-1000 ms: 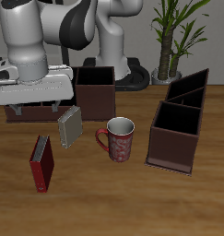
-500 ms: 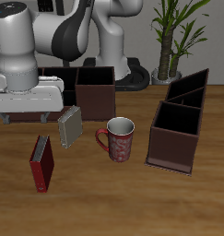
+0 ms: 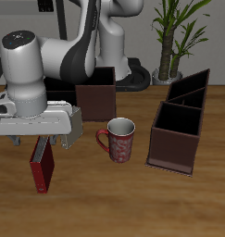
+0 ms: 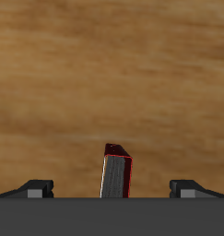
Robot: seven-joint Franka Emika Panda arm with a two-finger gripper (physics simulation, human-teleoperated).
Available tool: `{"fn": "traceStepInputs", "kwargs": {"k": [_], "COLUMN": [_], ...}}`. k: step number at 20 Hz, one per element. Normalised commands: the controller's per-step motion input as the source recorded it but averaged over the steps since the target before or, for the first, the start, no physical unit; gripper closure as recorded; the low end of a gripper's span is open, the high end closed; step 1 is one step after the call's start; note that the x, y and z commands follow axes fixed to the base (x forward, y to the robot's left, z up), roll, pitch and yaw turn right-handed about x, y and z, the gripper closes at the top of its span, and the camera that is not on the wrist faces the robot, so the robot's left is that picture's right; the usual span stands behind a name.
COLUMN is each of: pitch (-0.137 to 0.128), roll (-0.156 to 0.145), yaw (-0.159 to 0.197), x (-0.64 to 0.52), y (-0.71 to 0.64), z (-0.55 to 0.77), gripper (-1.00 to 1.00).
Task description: Place the striped book into the back desk caddy's left compartment and place the red book into the back desk caddy's left compartment and place the yellow book into the left desk caddy's right compartment
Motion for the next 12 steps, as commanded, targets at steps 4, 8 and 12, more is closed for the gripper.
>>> {"fn": "traceStepInputs", "kwargs": {"k": [4,8,12], "pitch": [0.038,-0.001,-0.028], "roll": [-0.018,-0.002,-0.018], "yaw": [-0.006,-0.004,0.042], "x": [-0.01,-0.1,-0.14], "y": [-0.04,-0.04,0.07], "z": [-0.27,-0.19,-0.16], "gripper": [-1.0,-1.0,-1.0]}}
